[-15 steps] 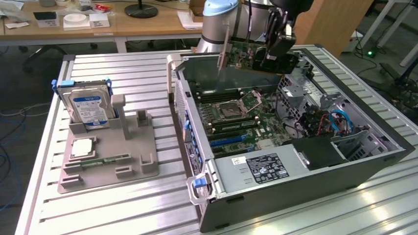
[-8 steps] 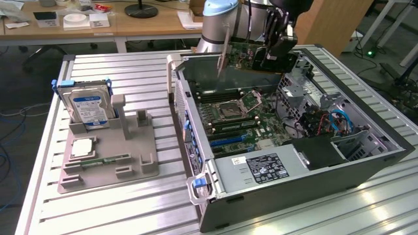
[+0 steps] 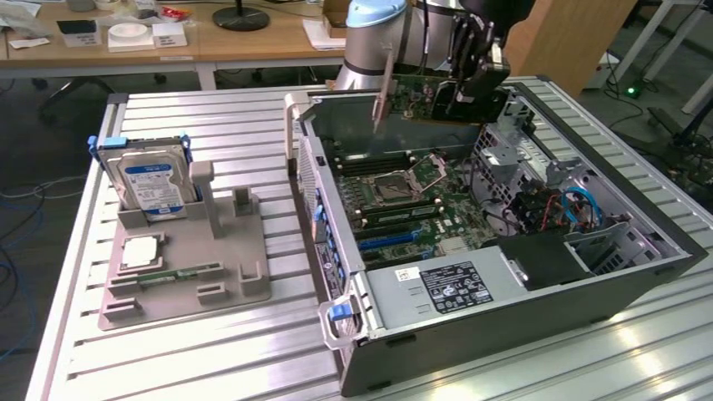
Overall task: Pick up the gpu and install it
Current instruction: 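Insert the gpu into the slot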
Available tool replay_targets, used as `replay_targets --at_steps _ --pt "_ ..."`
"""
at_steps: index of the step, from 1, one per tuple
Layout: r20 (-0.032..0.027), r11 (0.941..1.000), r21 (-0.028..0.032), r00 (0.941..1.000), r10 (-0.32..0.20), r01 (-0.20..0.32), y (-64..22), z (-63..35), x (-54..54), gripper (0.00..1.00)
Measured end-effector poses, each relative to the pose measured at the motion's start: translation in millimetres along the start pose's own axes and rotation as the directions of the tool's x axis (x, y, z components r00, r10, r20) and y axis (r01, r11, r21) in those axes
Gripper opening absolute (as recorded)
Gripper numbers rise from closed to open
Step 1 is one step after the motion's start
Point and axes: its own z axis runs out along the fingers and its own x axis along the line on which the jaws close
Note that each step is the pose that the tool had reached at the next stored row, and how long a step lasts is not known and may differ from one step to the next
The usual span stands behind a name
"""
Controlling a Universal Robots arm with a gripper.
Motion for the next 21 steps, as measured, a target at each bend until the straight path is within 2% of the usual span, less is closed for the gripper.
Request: replay_targets --at_steps 1,5,7,8,9,10,11,12,15,19,21 --pt "0.0002 1.0000 0.0019 1.0000 -0.010 0.010 -0.1 0.1 0.1 0.28" --pt "0.0009 0.9984 0.0029 0.9984 -0.057 0.057 0.0 0.8 0.1 0.28" --pt "0.0038 0.9973 0.0037 0.9973 -0.074 0.074 0.0 1.2 0.2 0.28" --pt "0.0075 0.9969 0.0038 0.9969 -0.078 0.078 0.1 1.3 0.2 0.28" --pt "0.0139 0.9966 0.0030 0.9965 -0.082 0.082 0.0 1.3 0.1 0.28" --pt "0.0244 0.9964 0.0014 0.9961 -0.085 0.085 0.1 1.4 0.1 0.28" --pt "0.0323 0.9960 0.0002 0.9955 -0.089 0.089 0.0 1.5 0.2 0.28" --pt "0.0347 0.9955 0.0004 0.9949 -0.094 0.095 0.1 1.7 0.1 0.28" --pt "0.0346 0.9912 0.0010 0.9906 -0.132 0.132 0.0 2.3 0.2 0.28" --pt "0.0343 0.9818 0.0013 0.9812 -0.190 0.190 -0.1 3.3 0.5 0.28" --pt "0.0343 0.9804 0.0022 0.9798 -0.197 0.197 -0.4 4.3 1.7 0.28"
